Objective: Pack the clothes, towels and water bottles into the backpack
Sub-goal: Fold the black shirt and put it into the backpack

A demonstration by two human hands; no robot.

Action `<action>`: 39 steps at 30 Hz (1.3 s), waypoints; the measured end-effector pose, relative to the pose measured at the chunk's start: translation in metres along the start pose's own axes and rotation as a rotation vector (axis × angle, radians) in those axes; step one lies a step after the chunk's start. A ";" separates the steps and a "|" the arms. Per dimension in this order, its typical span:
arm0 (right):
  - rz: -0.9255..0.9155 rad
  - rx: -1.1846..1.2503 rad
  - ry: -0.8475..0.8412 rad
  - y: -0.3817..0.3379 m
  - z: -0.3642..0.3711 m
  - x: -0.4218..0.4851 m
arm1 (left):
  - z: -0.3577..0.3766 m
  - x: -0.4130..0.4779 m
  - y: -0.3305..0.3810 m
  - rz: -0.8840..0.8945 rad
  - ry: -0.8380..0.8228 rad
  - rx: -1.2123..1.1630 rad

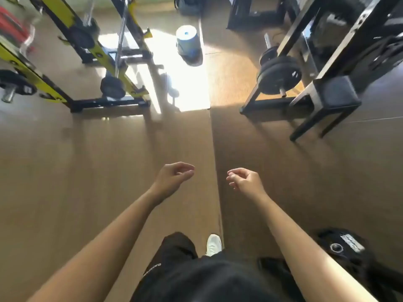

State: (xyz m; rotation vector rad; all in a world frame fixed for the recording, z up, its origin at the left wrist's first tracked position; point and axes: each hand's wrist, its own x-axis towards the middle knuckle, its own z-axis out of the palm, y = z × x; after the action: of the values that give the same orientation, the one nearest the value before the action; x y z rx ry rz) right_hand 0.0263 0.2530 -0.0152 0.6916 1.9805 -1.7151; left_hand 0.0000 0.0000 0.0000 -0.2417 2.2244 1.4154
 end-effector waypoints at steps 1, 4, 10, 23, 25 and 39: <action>0.018 -0.013 -0.010 0.003 0.000 0.004 | 0.003 0.002 -0.004 -0.016 -0.010 0.001; 0.053 -0.065 -0.023 0.004 0.004 0.021 | 0.006 0.007 -0.010 -0.079 -0.022 0.004; 0.047 -0.138 -0.044 -0.035 0.013 0.092 | -0.008 0.061 -0.004 -0.111 -0.032 -0.051; 0.091 -0.347 -0.035 -0.204 0.005 0.303 | -0.088 0.331 0.092 -0.059 -0.077 -0.062; 0.101 -0.330 -0.017 -0.233 -0.005 0.338 | -0.102 0.374 0.120 -0.034 -0.074 -0.038; 0.028 -0.357 -0.093 -0.479 -0.050 0.650 | -0.180 0.683 0.309 -0.014 -0.027 -0.004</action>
State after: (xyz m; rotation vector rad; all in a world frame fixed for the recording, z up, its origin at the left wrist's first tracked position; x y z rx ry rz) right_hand -0.7804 0.3082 -0.0360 0.5010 2.1223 -1.3014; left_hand -0.7685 0.0530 -0.0255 -0.2384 2.1941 1.4083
